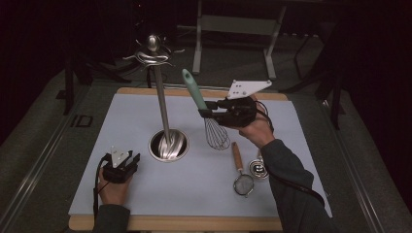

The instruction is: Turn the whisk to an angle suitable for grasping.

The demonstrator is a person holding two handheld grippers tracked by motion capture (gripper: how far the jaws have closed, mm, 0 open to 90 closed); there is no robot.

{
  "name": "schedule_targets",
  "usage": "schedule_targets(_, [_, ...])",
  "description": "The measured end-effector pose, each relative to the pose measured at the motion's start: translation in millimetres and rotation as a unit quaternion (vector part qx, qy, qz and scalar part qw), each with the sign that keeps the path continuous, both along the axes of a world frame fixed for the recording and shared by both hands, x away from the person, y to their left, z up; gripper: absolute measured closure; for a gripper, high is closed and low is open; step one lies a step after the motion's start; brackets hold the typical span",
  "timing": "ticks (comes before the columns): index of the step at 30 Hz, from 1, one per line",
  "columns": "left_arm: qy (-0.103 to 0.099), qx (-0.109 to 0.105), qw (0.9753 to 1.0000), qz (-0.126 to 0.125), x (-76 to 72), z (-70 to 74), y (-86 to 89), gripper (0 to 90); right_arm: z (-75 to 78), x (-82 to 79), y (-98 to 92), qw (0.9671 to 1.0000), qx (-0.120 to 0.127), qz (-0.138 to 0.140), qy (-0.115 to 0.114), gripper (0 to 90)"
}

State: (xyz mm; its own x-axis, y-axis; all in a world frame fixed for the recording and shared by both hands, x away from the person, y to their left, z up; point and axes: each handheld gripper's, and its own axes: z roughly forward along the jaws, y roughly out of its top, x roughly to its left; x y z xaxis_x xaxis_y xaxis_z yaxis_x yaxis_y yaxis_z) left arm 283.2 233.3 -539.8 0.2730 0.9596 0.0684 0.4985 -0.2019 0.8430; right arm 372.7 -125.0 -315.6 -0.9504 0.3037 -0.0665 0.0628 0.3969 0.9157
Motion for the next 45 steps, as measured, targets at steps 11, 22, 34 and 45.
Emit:
schedule_targets(11, [0.0,-0.001,1.0,-0.001,0.0,0.0,0.1,66.6,14.7,-1.5,12.1,0.9998,0.01,0.011,-0.01,69.2])
schedule_targets(22, [0.0,-0.001,1.0,-0.001,0.0,0.0,0.2,66.5,22.8,-1.2,26.1,0.9998,0.009,0.013,-0.009,69.2])
schedule_targets(34, [0.0,-0.001,1.0,-0.002,-0.2,0.1,0.3,66.5,17.7,5.5,35.2,1.0,0.004,0.007,-0.001,69.2])
schedule_targets(45, [0.0,-0.001,1.0,-0.002,-0.1,0.0,0.2,66.4,12.8,5.4,42.1,1.0,0.0,-0.003,-0.009,68.9])
